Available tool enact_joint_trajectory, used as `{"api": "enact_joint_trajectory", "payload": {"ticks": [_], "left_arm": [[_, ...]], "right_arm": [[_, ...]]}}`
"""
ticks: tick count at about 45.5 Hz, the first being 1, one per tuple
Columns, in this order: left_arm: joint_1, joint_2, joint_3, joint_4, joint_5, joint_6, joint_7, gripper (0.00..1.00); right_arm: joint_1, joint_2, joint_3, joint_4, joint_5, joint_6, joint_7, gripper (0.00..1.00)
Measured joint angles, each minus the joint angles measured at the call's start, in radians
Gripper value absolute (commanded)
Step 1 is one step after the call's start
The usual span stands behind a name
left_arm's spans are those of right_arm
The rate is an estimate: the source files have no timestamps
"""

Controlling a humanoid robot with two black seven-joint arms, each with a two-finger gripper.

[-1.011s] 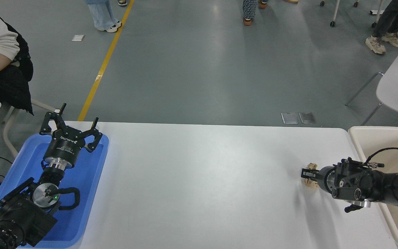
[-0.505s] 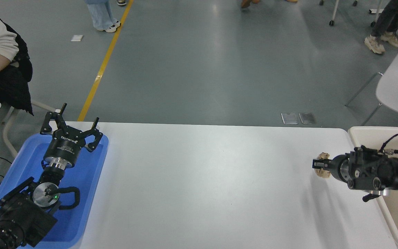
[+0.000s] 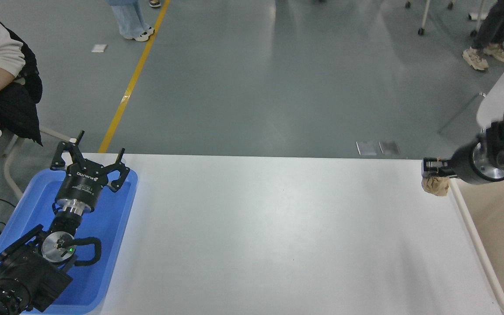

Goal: Pick up paper ball place in dustbin

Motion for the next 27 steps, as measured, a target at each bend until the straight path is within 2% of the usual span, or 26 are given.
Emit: {"api": "enact_joint_trajectory", "payload": {"ticks": [14,27], "left_arm": [[0.0,0.0,0.0,0.0,0.0,0.0,-0.001,1.0],[0.0,0.0,0.0,0.0,-0.001,0.0,-0.001,1.0]], "right_arm": [[0.324,-0.025,-0.109,0.025,0.001,0.203,0.0,0.0],[0.422,-0.031,-0.14,0.032,0.001,0.259,0.0,0.0]]}}
